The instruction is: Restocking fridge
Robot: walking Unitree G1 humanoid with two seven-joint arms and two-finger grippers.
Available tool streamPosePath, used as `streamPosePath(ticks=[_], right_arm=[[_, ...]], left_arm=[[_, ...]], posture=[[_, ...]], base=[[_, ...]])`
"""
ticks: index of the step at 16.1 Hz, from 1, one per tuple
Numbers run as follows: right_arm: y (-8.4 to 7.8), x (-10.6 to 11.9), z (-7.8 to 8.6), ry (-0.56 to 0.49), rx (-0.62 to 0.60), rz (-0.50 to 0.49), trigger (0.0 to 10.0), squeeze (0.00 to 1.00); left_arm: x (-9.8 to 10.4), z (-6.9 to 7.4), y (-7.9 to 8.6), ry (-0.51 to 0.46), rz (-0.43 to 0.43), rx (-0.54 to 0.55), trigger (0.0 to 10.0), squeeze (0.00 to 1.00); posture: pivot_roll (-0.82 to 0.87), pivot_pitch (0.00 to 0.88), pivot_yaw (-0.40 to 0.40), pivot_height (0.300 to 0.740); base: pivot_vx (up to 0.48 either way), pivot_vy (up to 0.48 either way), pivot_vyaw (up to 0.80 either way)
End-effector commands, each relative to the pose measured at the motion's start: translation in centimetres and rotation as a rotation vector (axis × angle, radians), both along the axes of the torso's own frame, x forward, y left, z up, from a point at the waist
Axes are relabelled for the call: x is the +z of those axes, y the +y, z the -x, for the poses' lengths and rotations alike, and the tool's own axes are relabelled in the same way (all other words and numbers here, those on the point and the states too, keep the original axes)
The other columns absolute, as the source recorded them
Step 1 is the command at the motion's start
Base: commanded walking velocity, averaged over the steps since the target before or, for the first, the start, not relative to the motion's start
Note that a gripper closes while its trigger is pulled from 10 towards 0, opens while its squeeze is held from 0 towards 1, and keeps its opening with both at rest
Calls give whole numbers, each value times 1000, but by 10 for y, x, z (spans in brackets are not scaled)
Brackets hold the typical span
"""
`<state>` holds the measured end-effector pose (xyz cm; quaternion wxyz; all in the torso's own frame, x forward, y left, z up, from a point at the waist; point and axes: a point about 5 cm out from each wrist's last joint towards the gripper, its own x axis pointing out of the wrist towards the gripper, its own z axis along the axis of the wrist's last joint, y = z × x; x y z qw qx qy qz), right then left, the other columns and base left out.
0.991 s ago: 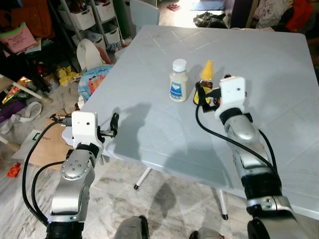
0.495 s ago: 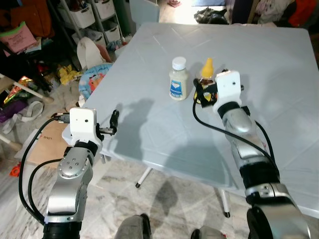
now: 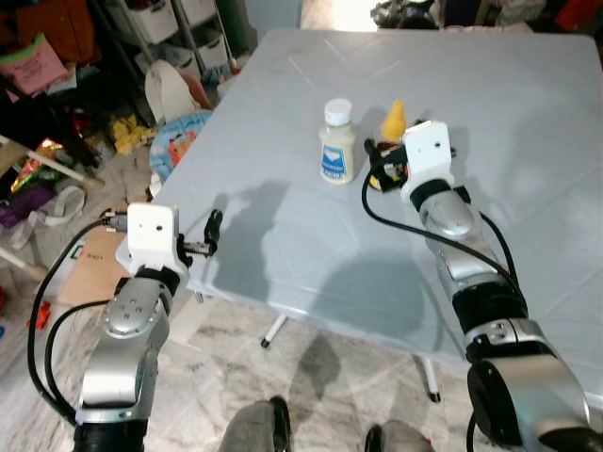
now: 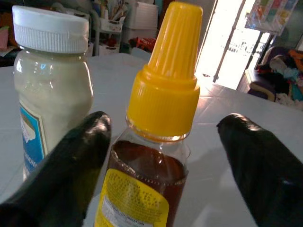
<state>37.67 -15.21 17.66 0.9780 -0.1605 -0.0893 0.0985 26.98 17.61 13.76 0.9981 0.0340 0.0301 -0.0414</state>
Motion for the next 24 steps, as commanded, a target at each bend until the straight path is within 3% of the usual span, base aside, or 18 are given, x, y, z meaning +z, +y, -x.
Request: streamPosePath(ticks=[1,15,20,23,24], right_arm=[[8,7,-2,-26,32,15,0,0],[14,6,1,-82,65,24,0,0],[6,-3,16,-96,9,-20,0,0],[3,0,36,-132,-36,-103,78,0],[3,1,43,-137,-34,-106,1294,0]], left_arm=[[2,1,9,2,-14,25,10000,0],[-1,1,3,14,-4,16,10000,0],[-5,-2,-4,12,17,31,10000,0],[-4,-7,-10,16,5,67,10000,0],[2,-8,-12,-2,21,67,10000,0]], posture=[[114,145,145,740],[102,141,132,740],[76,107,104,740],[74,82,87,740],[68,81,81,740]], base=[[0,0,0],[0,0,0],[0,0,0],[0,0,0],[0,0,0]])
